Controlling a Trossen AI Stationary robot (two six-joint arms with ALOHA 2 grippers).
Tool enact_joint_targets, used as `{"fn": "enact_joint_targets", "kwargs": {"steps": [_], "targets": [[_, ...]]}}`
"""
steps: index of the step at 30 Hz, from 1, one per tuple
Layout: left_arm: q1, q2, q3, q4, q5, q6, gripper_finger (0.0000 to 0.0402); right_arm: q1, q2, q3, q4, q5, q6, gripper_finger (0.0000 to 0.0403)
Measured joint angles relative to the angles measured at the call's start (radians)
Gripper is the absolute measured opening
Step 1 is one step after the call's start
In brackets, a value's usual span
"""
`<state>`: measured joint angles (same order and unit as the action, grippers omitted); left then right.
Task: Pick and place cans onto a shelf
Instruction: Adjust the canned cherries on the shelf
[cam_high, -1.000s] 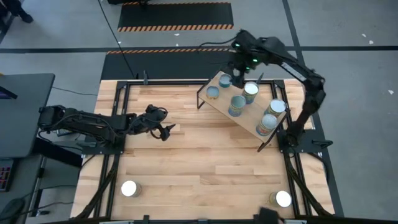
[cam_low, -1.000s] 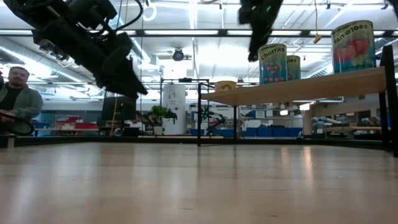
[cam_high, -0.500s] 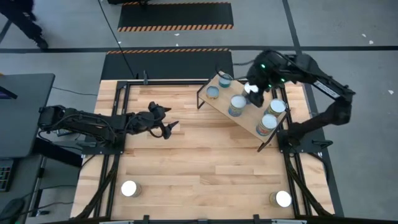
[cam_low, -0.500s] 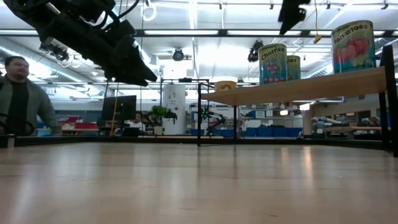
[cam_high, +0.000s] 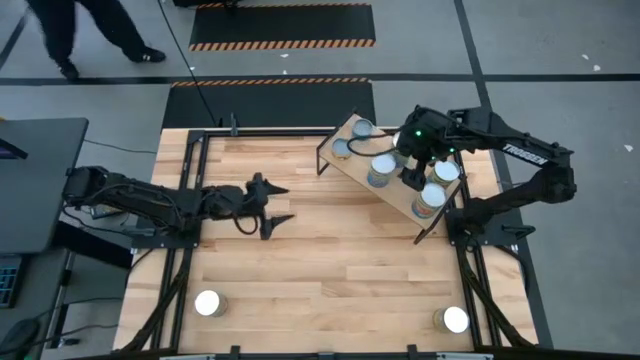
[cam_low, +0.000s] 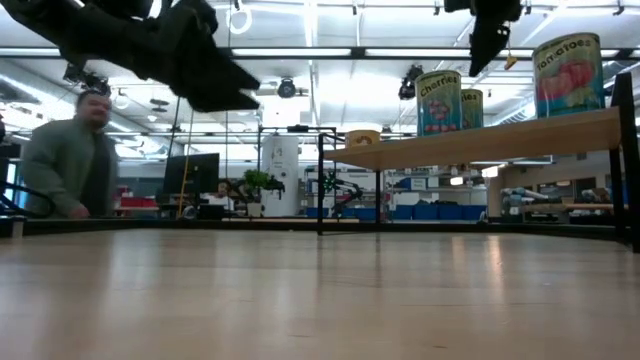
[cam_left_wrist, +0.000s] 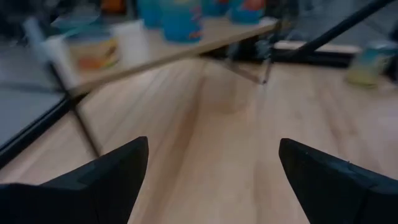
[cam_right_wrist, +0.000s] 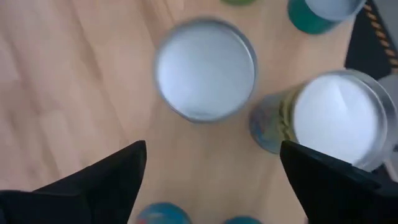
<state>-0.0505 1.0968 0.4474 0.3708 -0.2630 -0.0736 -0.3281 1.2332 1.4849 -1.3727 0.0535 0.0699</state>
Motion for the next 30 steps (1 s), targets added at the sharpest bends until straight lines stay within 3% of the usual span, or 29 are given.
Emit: {"fn": "enact_joint_targets", "kwargs": {"steps": [5, 9, 17, 30], "targets": [[-0.033, 0.138, 0.000, 0.238, 0.009, 0.018, 0.0368, -0.049, 0.017, -0.018, 0.017, 0.094, -0.095, 0.0379], [-0.025, 0.267, 0.011, 0.413, -0.001, 0.010, 0.0368, -0.109, 0.025, -0.045, 0.037, 0.110, -0.189, 0.0375], [0.005, 0.440, 0.246, 0.301, -0.078, -0.018, 0.0350, -0.210, 0.030, -0.070, 0.082, 0.091, -0.372, 0.0374], [0.015, 0.697, 0.540, 0.290, -0.161, 0.064, 0.0348, -0.223, -0.039, -0.061, 0.018, 0.083, -0.386, 0.0374]]}}
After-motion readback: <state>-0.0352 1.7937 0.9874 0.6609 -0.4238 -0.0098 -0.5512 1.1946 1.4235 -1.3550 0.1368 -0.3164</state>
